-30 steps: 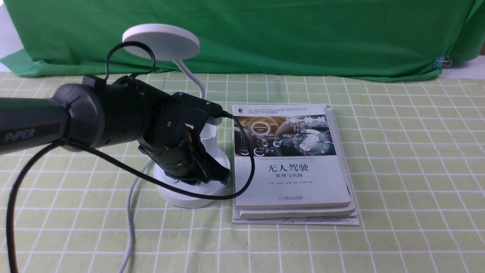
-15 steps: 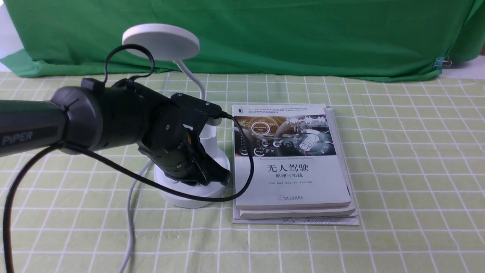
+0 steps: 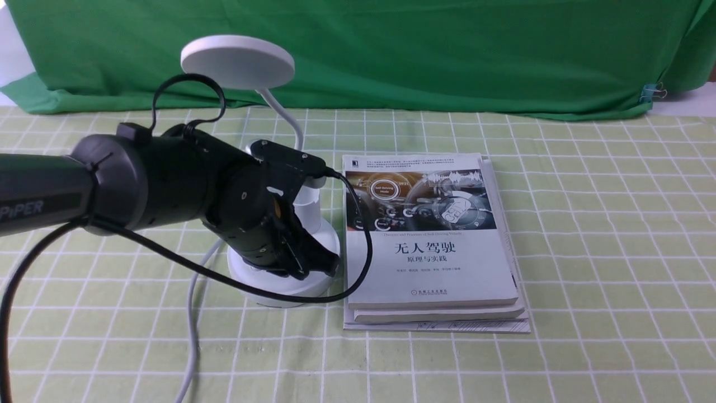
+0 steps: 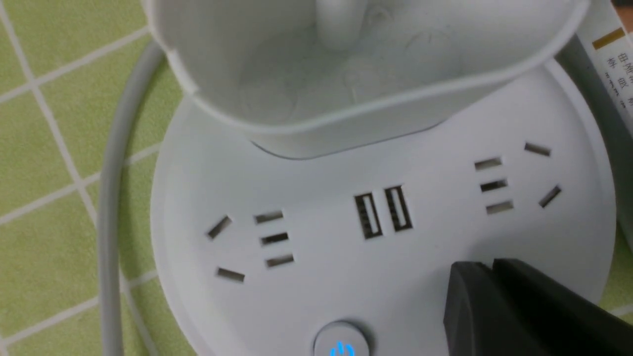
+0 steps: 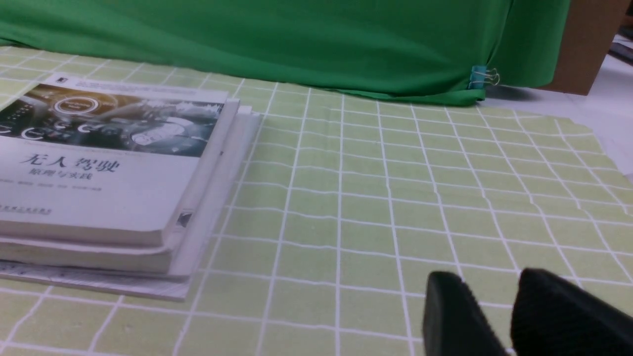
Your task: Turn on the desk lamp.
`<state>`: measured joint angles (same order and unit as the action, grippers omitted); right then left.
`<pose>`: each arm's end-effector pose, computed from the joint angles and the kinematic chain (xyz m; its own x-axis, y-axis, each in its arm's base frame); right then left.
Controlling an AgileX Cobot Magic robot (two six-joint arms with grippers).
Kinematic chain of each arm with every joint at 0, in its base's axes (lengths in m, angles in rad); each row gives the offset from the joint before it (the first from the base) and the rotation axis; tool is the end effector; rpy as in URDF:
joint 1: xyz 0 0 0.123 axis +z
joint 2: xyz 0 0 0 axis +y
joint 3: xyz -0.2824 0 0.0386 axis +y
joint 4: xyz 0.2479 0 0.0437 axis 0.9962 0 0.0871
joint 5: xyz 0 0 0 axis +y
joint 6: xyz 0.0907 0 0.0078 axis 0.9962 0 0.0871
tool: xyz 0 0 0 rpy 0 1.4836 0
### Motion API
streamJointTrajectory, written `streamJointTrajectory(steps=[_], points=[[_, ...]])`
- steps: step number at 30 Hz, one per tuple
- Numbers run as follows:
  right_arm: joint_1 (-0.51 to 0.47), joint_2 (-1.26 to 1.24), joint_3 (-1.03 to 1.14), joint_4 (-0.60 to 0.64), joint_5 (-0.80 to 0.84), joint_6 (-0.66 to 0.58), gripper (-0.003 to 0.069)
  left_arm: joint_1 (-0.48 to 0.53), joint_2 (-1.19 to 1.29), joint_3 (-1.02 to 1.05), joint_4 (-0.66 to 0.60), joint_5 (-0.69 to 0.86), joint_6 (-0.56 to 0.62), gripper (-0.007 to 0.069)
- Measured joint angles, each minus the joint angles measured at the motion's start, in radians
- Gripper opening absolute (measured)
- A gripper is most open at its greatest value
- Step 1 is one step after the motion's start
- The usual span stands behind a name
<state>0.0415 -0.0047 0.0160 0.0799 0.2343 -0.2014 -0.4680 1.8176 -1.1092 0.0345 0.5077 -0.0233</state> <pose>0.0556 0.0040 0.1867 -0.1483 -0.1296 -0.9804 -0.0787 0.9898 -0.1189 0.3237 -0.1619 0.1770 -0.8036 0.4138 -0.4278 0.4502 0.8928 0.0181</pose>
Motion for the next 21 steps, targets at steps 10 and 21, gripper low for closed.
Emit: streamJointTrajectory(steps=[10,21], points=[[0.0,0.0,0.0,0.0,0.0,0.0,0.0244,0.0,-0.244,0.046,0.003,0.121,0.0,0.0019],[0.0,0.0,0.0,0.0,0.0,0.0,0.0244,0.0,-0.74,0.412,-0.035,0.092,-0.022,0.0019]])
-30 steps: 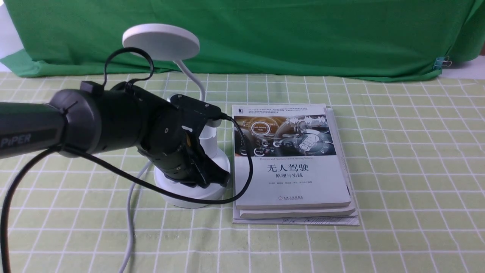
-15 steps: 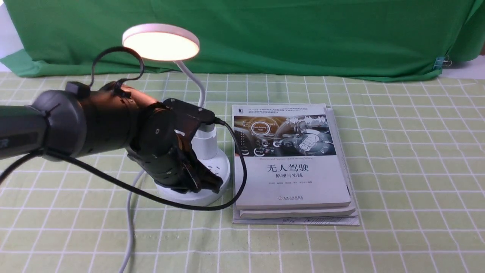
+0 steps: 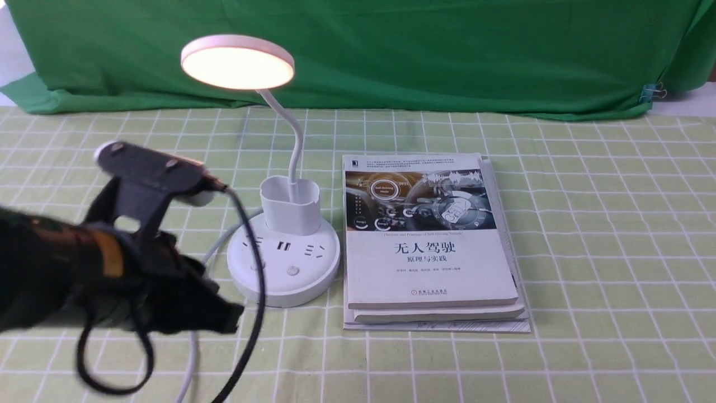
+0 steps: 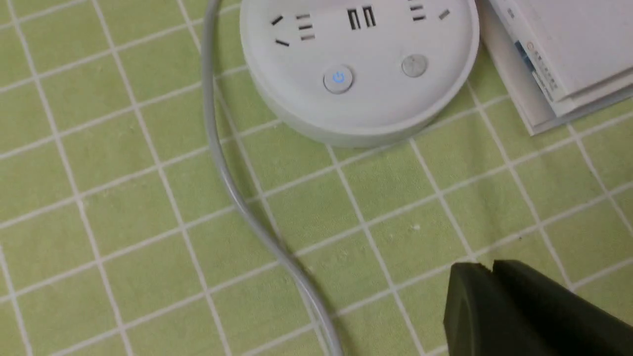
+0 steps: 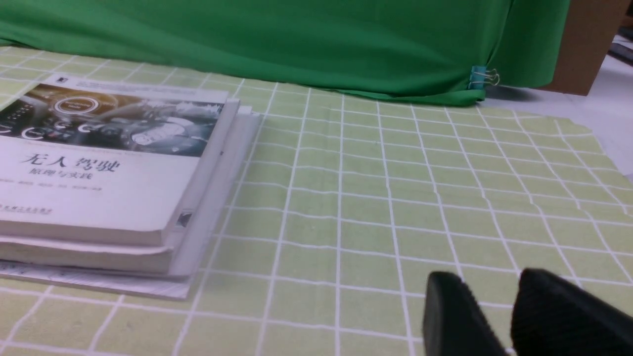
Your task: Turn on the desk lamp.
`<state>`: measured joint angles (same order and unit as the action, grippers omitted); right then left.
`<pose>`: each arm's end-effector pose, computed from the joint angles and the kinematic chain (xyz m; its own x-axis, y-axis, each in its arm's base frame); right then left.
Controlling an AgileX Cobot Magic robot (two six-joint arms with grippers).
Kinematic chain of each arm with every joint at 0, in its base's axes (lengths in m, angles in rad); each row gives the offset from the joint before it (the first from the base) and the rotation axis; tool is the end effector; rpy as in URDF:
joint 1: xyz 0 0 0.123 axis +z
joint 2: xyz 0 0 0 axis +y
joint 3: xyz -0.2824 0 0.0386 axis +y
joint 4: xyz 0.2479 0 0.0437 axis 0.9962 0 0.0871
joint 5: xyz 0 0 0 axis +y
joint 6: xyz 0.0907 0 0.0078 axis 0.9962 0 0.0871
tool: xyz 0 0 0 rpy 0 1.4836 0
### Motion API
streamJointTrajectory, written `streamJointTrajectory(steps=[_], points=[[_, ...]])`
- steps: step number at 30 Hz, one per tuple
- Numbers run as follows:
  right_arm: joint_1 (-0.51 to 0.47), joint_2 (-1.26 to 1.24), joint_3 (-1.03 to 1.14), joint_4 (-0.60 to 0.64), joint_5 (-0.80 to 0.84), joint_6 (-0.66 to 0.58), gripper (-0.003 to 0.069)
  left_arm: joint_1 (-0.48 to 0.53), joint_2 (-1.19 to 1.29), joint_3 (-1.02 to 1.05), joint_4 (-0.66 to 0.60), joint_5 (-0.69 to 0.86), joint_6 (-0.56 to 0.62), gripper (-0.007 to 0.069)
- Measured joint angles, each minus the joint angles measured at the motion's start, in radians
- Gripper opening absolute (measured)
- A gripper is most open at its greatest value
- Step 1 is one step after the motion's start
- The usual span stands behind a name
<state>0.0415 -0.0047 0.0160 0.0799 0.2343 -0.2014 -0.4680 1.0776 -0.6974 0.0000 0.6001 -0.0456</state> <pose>0.0556 0.0040 0.1867 -0.1483 -0.1296 -0.9804 -0.0787 0.9898 -0.1189 0.1818 -0.0919 0.2676 -0.7151 0.3104 -0.6263 0.4189 0.9076 -0.0286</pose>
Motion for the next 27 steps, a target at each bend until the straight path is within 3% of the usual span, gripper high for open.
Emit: streamJointTrajectory(steps=[9,13,27], points=[[0.0,0.0,0.0,0.0,0.0,0.0,0.0242,0.0,-0.489,0.247,-0.024,-0.231,-0.056,0.0019],[0.0,0.0,0.0,0.0,0.0,0.0,0.0242,0.0,-0.638,0.292,-0.018,-0.257,-0.057,0.0019],[0.0,0.0,0.0,0.0,0.0,0.0,0.0242,0.0,-0.725,0.307,-0.015,-0.262,-0.057,0.0019]])
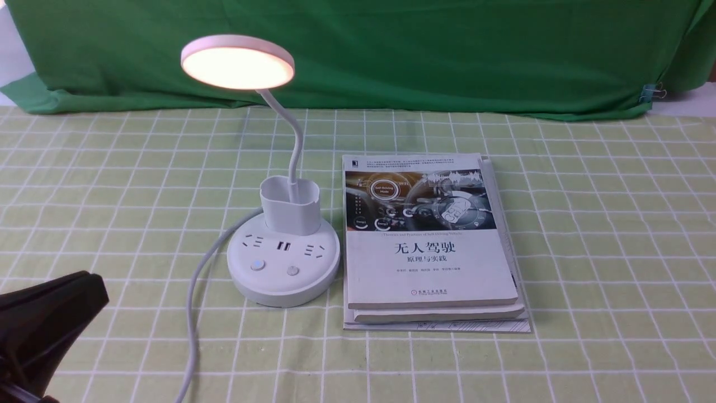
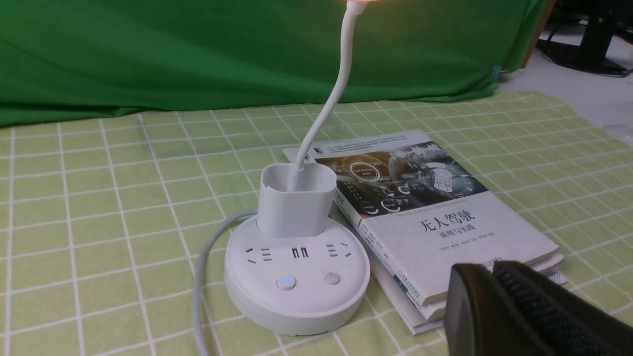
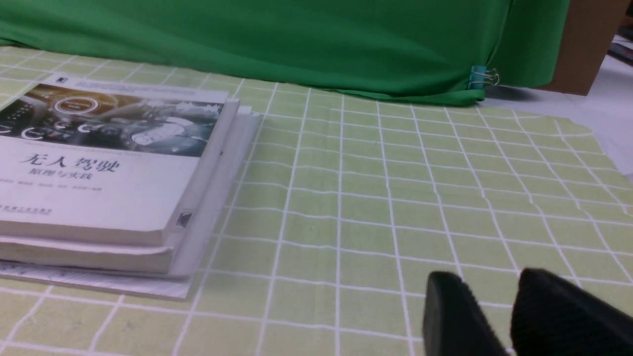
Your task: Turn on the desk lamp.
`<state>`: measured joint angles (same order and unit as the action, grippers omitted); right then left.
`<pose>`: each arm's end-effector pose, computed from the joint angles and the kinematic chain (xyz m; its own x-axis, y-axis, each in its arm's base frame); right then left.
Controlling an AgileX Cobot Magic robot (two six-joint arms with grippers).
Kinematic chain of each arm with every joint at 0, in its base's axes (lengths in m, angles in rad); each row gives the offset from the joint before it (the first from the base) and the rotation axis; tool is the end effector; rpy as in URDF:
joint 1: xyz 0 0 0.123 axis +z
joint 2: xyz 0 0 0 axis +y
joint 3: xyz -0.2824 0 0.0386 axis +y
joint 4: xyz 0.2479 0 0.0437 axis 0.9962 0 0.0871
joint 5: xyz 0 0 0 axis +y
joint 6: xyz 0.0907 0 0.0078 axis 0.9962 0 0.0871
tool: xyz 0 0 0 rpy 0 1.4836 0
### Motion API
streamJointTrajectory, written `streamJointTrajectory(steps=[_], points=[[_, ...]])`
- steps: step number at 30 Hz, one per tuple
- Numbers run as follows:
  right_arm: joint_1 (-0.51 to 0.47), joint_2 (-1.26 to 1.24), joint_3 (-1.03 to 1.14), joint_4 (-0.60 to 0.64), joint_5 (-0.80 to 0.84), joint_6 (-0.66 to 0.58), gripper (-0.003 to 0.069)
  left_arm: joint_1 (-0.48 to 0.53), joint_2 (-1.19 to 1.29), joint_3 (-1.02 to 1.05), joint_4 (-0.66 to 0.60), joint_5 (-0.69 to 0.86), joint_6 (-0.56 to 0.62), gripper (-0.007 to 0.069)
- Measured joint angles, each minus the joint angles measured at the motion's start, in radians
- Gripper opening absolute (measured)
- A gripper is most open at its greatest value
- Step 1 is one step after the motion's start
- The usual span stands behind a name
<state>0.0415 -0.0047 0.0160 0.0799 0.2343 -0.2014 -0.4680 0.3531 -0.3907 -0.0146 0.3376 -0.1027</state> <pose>0.0556 0.0040 0.1867 -0.1483 -0.1296 -0.9804 -0.0787 0.9898 -0.1189 0.0742 -0.0380 0.2905 -0.2401 -0.0089 -0.9707 0.4303 0.8954 -0.1146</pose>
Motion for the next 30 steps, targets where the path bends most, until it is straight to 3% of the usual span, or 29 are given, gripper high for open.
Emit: streamJointTrajectory(steps=[8,23,30], points=[[0.0,0.0,0.0,0.0,0.0,0.0,0.0242,0.017,-0.004,0.015,0.015,-0.001,0.009,0.0019],[0.0,0.0,0.0,0.0,0.0,0.0,0.0242,0.418,-0.32,0.358,0.0,-0.048,0.011,0.0019],[0.0,0.0,0.0,0.0,0.0,0.0,0.0242,0.487,-0.354,0.398,-0.034,-0.126,0.011,0.0019]])
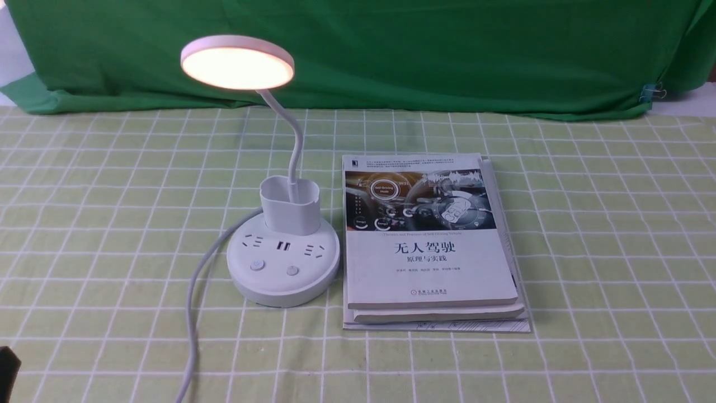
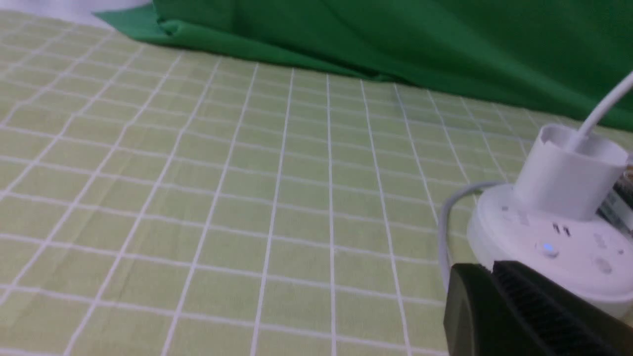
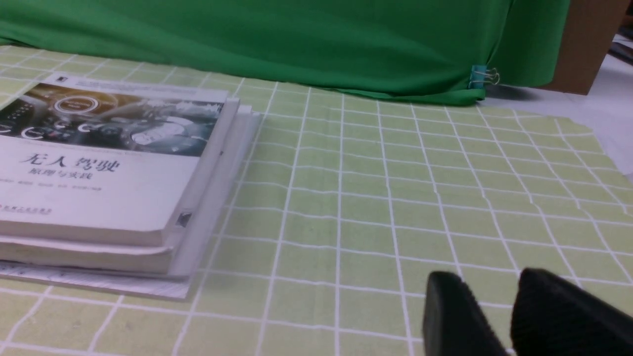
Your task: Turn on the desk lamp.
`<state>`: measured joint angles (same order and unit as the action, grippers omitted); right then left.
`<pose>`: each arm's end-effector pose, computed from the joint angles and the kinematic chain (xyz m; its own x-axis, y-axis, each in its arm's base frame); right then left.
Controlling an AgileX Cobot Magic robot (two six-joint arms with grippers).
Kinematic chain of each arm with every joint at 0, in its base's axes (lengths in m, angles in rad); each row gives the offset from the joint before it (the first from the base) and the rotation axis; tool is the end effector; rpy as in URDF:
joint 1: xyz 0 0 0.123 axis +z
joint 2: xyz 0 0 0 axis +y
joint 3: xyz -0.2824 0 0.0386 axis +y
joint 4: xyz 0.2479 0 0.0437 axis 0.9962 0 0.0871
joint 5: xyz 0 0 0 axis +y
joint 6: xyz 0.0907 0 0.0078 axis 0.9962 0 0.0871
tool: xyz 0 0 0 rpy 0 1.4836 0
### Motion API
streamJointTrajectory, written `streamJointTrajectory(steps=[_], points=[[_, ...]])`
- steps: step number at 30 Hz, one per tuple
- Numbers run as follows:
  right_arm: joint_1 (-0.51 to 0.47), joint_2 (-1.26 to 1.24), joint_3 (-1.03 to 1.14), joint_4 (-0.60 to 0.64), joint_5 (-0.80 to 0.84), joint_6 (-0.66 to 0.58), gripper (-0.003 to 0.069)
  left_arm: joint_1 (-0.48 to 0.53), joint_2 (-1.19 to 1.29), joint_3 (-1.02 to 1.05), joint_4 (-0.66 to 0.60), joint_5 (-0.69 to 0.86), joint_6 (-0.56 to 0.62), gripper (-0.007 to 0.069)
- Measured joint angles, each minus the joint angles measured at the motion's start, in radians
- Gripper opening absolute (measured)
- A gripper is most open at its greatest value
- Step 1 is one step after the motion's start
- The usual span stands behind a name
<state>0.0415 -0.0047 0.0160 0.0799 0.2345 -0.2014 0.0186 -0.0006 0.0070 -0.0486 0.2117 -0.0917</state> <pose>0.0555 0.0040 0.1867 -0.1485 -0.1296 -0.9804 -0.0787 0.9898 -0.1189 0.0560 0.0001 0.1916 -0.1278 -0.1412 -0.9817 -0.0265 0.9900 -0.1389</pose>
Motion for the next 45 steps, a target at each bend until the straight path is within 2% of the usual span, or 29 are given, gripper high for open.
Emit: streamJointTrajectory(steps=[21,27,45], points=[[0.0,0.0,0.0,0.0,0.0,0.0,0.0242,0.002,-0.001,0.0,-0.003,-0.031,0.006,0.0019],[0.0,0.0,0.0,0.0,0.0,0.0,0.0242,0.002,-0.001,0.0,-0.003,0.047,0.009,0.0019],[0.0,0.0,0.0,0.0,0.0,0.0,0.0242,0.002,-0.001,0.0,-0.004,0.048,0.02,0.0019]])
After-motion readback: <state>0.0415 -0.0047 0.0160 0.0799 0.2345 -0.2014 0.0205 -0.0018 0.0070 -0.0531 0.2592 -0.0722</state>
